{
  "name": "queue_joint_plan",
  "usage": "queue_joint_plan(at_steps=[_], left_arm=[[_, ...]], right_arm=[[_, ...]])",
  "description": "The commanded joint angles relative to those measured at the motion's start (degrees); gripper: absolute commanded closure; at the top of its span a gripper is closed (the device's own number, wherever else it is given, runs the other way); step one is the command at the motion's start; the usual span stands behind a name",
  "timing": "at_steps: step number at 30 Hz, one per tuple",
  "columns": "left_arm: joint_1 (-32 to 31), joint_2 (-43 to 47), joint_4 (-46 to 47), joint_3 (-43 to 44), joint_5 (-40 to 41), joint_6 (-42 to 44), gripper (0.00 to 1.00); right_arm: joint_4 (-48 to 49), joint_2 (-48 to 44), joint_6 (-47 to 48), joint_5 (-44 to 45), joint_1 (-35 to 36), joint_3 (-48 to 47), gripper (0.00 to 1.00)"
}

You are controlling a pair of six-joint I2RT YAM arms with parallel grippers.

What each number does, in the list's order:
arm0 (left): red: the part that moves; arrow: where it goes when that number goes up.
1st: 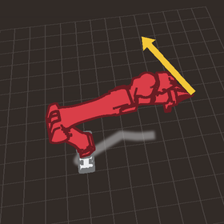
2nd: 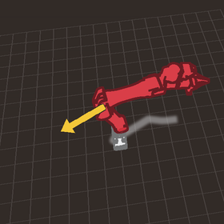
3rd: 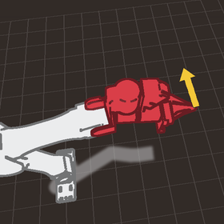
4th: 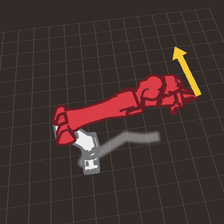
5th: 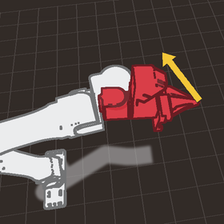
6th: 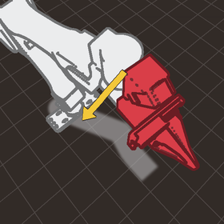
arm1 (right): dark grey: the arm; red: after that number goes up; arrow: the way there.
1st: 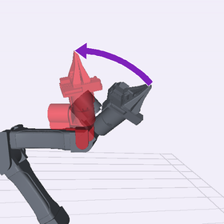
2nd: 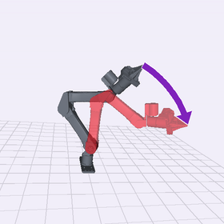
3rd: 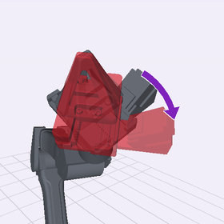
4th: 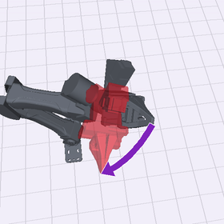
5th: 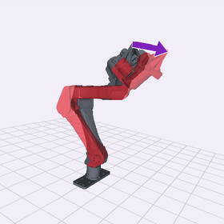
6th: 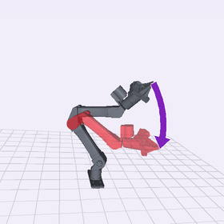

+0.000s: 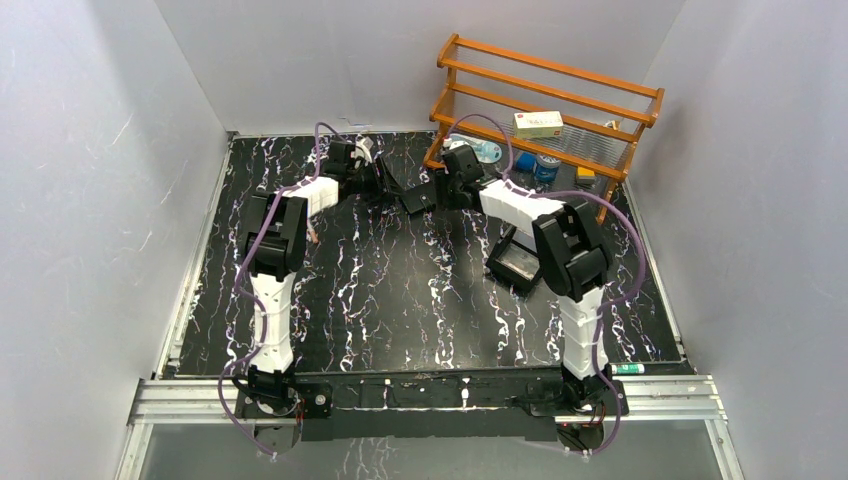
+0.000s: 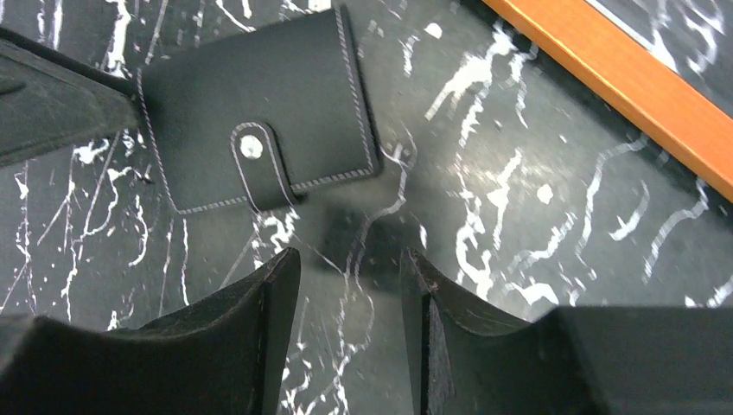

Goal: Put the credit cards into the card holder
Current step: Move the card holder to the center of the board.

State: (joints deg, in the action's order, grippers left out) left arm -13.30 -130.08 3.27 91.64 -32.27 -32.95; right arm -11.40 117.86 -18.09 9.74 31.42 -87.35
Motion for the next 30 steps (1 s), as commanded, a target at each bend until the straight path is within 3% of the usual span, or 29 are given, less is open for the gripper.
queue_joint_plan(at_steps=[1,16,21,25,30], left_arm=[[-0.2,0.5,4.2,-1.6,-3.1,-3.9,0.57],[-0.2,1.7,2.1,-3.2,-2.3,-6.6,0.65],[-0.2,4.0,-4.9,-3.9,1.1,-7.2,0.68],[-0.2,9.4,-9.1,-7.0,3.0,-7.6,0.66],[-0.2,19.0,-11.3,-15.6,4.4,-8.8,0.64]], right_arm=[[5.5,3.4,4.3,-4.4,0.8,-7.0,0.46],[2.7,15.8,12.8,-3.9,3.3,-18.8,0.5],[-0.7,16.6,16.0,-2.7,5.2,-19.7,0.71],[-2.7,14.3,19.3,-2.6,6.7,-18.0,1.0],[-1.2,5.7,18.3,-7.9,7.4,-9.5,1.0]])
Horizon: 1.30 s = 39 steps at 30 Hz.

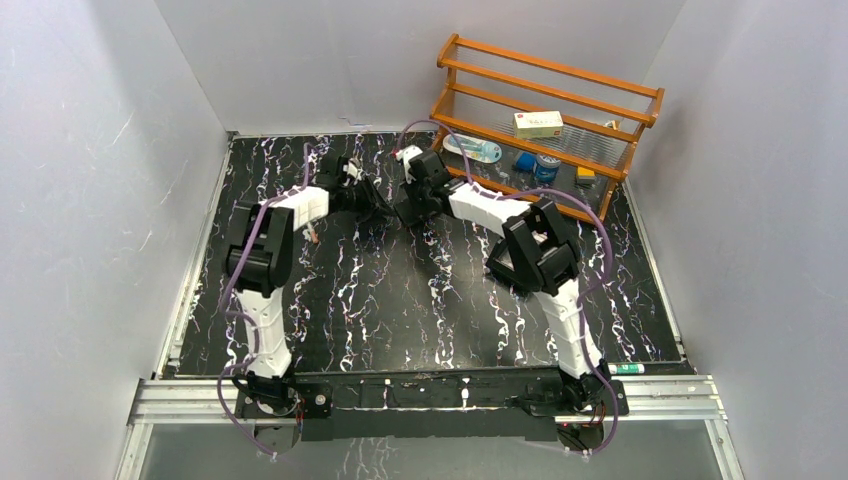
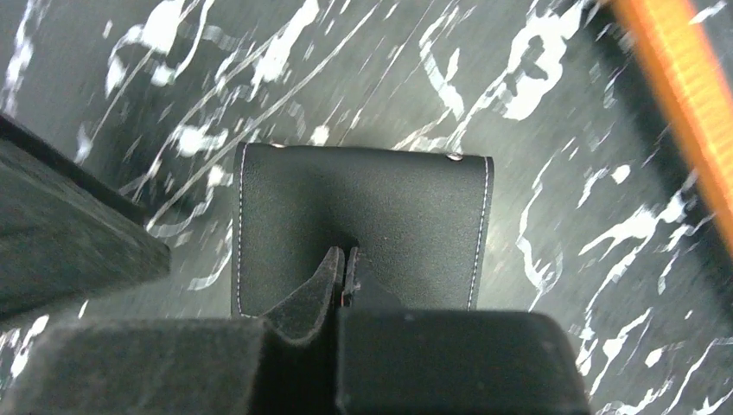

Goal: Put the credit cards into the card holder
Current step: Move the card holder to the center of the board, then unfold the card holder at the center of the board.

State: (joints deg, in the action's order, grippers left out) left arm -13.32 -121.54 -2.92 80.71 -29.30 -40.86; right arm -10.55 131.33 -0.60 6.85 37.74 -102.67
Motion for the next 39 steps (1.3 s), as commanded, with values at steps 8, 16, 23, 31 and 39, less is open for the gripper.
queue_joint_plan(at_steps=[8,16,23,31,39], left_arm=[[-1.3,24.4,-10.6,-14.0,1.1,4.1,0.62],[-7.1,33.1,-11.6,-21.9,-1.8,9.7,0.56],[-11.1,36.0,-5.5,-27.0,-9.4,11.6,0.47],[-13.0,36.6,1.9,-32.5,-8.1,8.3,0.37],[-13.0,37.1,3.3,-37.8,-3.6,2.4,0.43]], right_arm=[[6.0,-27.7,-2.6,-18.4,2.1,29.1,1.0],[13.2,-47.3,-7.5,-25.9,2.3,48.6,1.0],[16.1,-54.2,-9.2,-27.8,2.3,52.2,1.0],[15.9,-54.5,-9.3,-28.1,2.2,52.7,1.0],[18.0,-56.6,-11.7,-32.0,2.3,54.4,1.0]])
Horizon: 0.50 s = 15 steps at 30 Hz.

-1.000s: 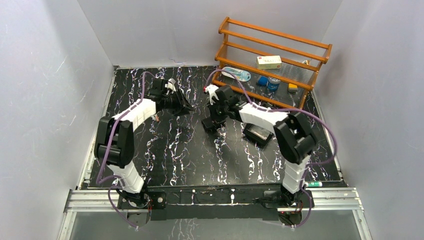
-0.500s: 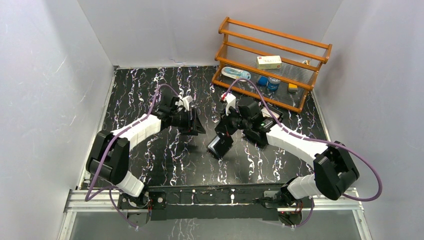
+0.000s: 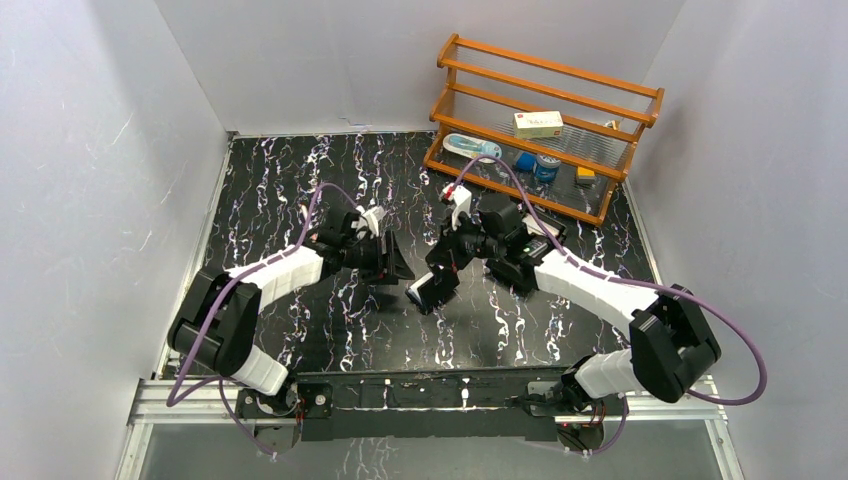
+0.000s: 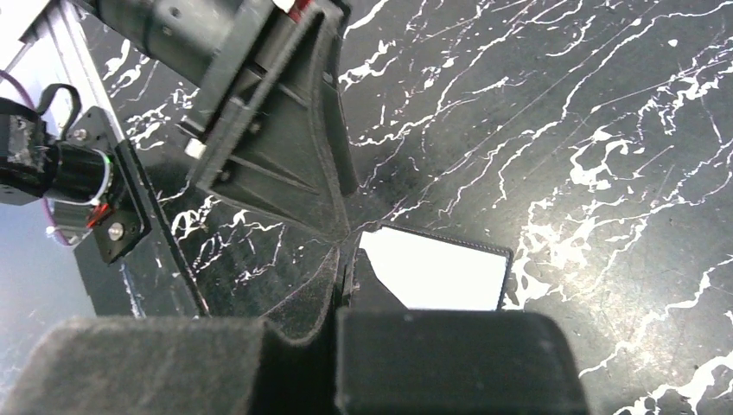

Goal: Put the credit cards into the card holder
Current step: Unfold the card holder at the center of the board.

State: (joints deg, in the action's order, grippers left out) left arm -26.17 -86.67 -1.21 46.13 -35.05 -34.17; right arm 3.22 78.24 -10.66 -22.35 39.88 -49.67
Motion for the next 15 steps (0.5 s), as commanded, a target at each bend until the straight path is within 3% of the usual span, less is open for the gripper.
queue_joint_plan(at_steps=[1,7,12,15], left_arm=[[-0.3,2.7,3.2,-4.3,2.1,-6.0,0.44],[-2.7,1.4,6.0,-3.8,0.2,-7.9,0.46],[-3.8,-1.8,5.6,-2.8,-0.2,-7.6,0.64],[-4.7,-2.6,4.1,-2.2,2.6,-5.8,0.58]], right_arm=[[4.3,-4.2,-2.4,-2.5,0.1,2.6,1.0],[7.2,-9.5,-9.3,0.7,0.1,13.8,1.0],[2.6,-12.9,-12.8,1.6,0.1,17.4,1.0],[0.1,-14.9,-16.4,1.9,0.1,19.5,0.97]])
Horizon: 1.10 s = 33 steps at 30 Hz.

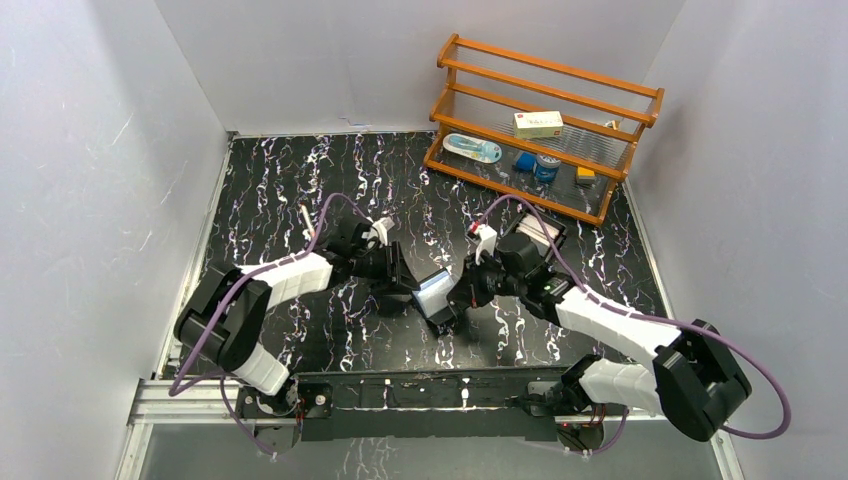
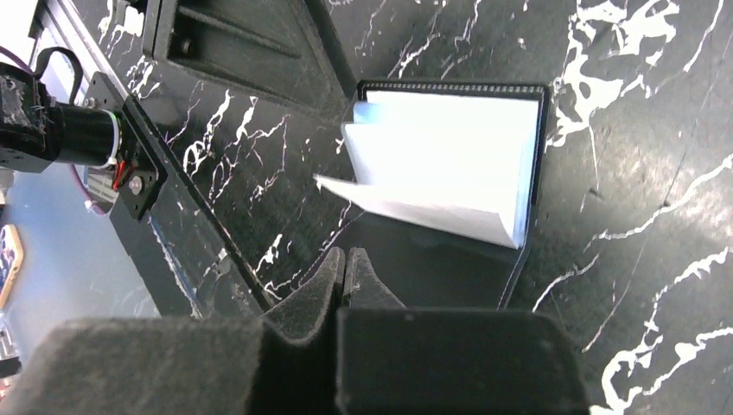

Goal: Put the credit cards into the card holder
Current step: Unfold the card holder at the center of the board, then pick up the card holder from the center of the board.

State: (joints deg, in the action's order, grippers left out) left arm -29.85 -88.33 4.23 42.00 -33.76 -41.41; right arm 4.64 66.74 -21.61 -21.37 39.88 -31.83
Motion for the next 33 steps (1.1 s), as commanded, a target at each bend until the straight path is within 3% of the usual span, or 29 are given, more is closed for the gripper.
queue_joint_plan(at_steps=[1,8,16,23,24,25,29,33], left_arm=[[-1.2,-1.2,-1.7,2.3,1.9,2.3,0.51],[-3.0,-4.1,-0.4,4.6,0.9,6.1,0.39],[-3.3,-6.7,-1.3,6.0,1.5,8.0,0.38],[-5.9,-10.1,3.6,7.3,-4.3,5.9,0.38],[-6.5,-10.9,3.6,7.7,-4.3,6.0,0.42],[-6.9,-11.4,3.5,8.1,-4.3,5.9,0.54],[-7.4,-9.0,3.3,7.7,-3.6,5.6,0.81],[-7.4,-1.4,-4.6,7.2,3.2,6.2,1.0]], right_arm=[[-2.6,-4.2,-6.5,1.5,0.1,2.2,0.97],[-6.4,-7.3,-7.7,4.9,0.1,4.9,0.96],[-9.5,-8.6,-7.6,8.9,0.1,5.4,0.95],[-10.4,-9.5,-7.3,11.8,0.1,6.2,0.96],[-10.7,-9.6,-7.2,11.9,0.1,6.2,0.96],[-10.8,-9.8,-7.2,12.2,0.1,6.1,0.95],[-10.7,-9.6,-7.5,12.1,0.1,5.9,0.93],[-14.4,-8.7,-10.0,10.4,0.1,2.1,0.73]])
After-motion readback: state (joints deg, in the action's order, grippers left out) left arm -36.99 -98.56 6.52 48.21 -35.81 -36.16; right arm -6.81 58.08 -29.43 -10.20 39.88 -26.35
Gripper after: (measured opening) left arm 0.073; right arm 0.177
